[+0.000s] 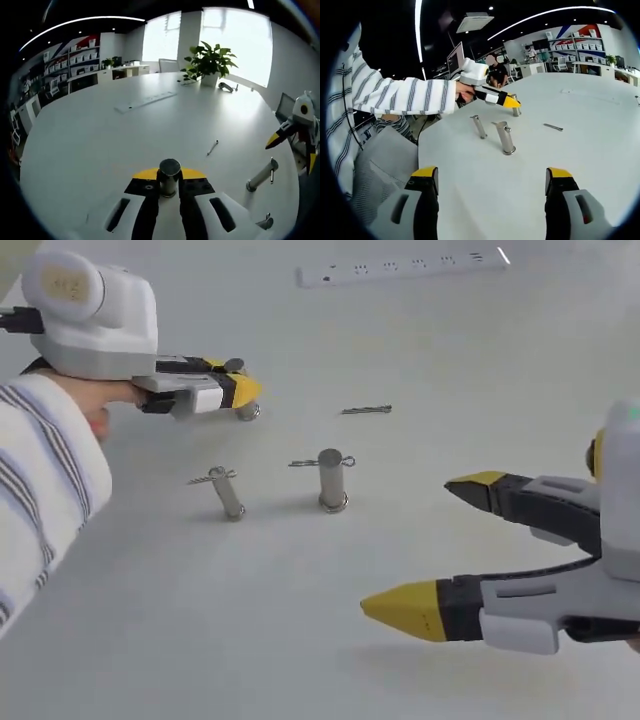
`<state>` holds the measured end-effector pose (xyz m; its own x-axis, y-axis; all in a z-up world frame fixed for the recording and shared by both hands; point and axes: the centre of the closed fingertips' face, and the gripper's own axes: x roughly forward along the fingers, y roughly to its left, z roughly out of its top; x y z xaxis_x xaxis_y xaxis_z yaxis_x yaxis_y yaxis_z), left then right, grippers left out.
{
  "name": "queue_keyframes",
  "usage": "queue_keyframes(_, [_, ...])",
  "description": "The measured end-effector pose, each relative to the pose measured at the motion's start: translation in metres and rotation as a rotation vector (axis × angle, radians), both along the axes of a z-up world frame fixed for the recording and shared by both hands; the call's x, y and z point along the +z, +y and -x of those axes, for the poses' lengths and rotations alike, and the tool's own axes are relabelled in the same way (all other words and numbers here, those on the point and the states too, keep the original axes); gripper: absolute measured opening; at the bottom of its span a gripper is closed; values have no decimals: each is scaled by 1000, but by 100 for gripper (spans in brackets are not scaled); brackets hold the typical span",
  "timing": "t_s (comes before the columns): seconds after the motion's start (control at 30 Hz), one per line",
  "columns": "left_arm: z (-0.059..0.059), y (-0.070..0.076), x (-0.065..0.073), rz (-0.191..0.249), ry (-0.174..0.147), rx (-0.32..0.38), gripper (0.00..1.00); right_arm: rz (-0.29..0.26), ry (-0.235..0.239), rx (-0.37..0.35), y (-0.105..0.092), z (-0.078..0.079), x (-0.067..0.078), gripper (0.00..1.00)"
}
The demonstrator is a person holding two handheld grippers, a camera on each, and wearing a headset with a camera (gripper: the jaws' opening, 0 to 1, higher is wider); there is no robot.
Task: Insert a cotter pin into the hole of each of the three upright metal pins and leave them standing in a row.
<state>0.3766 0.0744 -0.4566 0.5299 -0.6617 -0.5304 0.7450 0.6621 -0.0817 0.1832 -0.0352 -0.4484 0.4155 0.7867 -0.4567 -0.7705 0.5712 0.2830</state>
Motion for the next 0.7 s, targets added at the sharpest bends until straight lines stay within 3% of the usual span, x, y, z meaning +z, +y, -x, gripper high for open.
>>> queue_keyframes(0.13, [-2, 3, 1, -39, -32, 3, 10, -4, 3, 9, 1, 2, -1, 87])
queue_keyframes(0.27, [-4, 5, 1, -41, -16, 26, 10, -4, 5, 6, 3, 1, -1, 87])
queue_keyframes(0.47, [1, 19, 4, -103, -14, 46, 9, -6, 7, -2, 3, -1, 2, 90])
queue_keyframes(0.63, [7, 31, 15, -110, -28, 32, 9, -20, 3, -19, 3, -2, 6, 94])
queue_keyframes(0.7, [8, 36, 19, -105, -15, 49, 9, -22, 2, -20, 4, -2, 7, 94])
